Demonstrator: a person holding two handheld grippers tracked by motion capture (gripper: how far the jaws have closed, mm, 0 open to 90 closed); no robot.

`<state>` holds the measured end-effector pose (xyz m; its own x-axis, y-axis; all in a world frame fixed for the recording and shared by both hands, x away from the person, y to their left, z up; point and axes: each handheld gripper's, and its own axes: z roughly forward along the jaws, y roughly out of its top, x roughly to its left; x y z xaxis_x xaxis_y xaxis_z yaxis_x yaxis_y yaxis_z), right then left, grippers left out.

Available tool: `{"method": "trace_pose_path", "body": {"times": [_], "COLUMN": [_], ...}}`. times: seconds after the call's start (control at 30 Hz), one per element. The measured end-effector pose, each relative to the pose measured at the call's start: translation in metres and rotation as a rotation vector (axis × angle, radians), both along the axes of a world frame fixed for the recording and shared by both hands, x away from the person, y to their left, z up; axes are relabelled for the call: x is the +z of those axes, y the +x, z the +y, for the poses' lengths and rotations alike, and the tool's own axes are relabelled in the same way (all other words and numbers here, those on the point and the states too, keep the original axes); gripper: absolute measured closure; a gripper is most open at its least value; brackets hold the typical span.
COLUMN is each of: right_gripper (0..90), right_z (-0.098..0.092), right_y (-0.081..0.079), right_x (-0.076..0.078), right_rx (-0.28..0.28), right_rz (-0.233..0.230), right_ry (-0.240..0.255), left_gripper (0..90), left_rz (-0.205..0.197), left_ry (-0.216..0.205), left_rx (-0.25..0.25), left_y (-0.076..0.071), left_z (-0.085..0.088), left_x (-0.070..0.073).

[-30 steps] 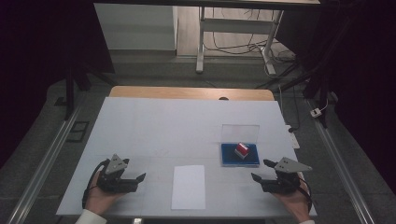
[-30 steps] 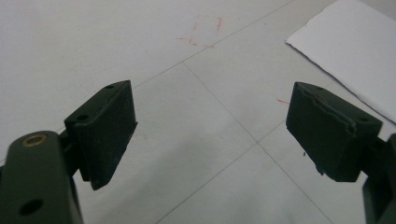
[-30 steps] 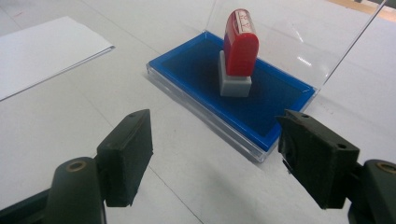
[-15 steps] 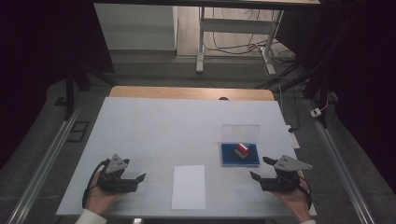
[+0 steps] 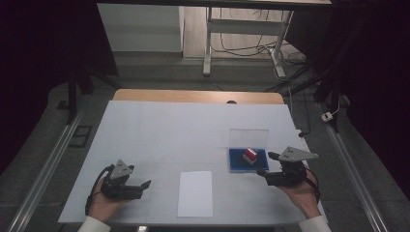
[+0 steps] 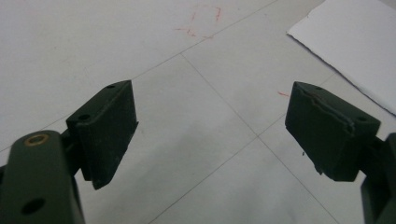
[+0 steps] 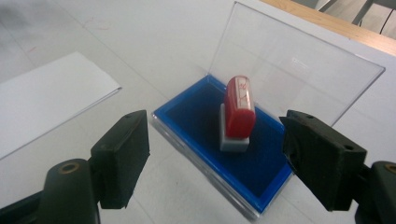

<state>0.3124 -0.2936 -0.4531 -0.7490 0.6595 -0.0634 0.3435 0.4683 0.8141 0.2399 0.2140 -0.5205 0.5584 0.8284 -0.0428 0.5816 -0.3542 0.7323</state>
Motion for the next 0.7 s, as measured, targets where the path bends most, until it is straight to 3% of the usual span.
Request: {"method": "trace_pose_path", "body": {"times": [0.3,0.7], "right_gripper": [25.1,28.9], "right_z": [0.009,0.021], "right_y": [0.015,0.039], "right_x": [0.011,0.009], "right_rx": [-0.024,-0.037], "right_rz": [0.035,0.088], "right_ry": [-0.006,-0.054], "left_gripper": [16.7,16.8], "left_rz": [0.003,0.007], "left_ry": [0.009,0.014], "left_rx": [-0.01,-0.012], "left_y": [0.0,0.001], "left_z": [-0.002,-0.003], "left_x": [-0.001,-0.002]}}
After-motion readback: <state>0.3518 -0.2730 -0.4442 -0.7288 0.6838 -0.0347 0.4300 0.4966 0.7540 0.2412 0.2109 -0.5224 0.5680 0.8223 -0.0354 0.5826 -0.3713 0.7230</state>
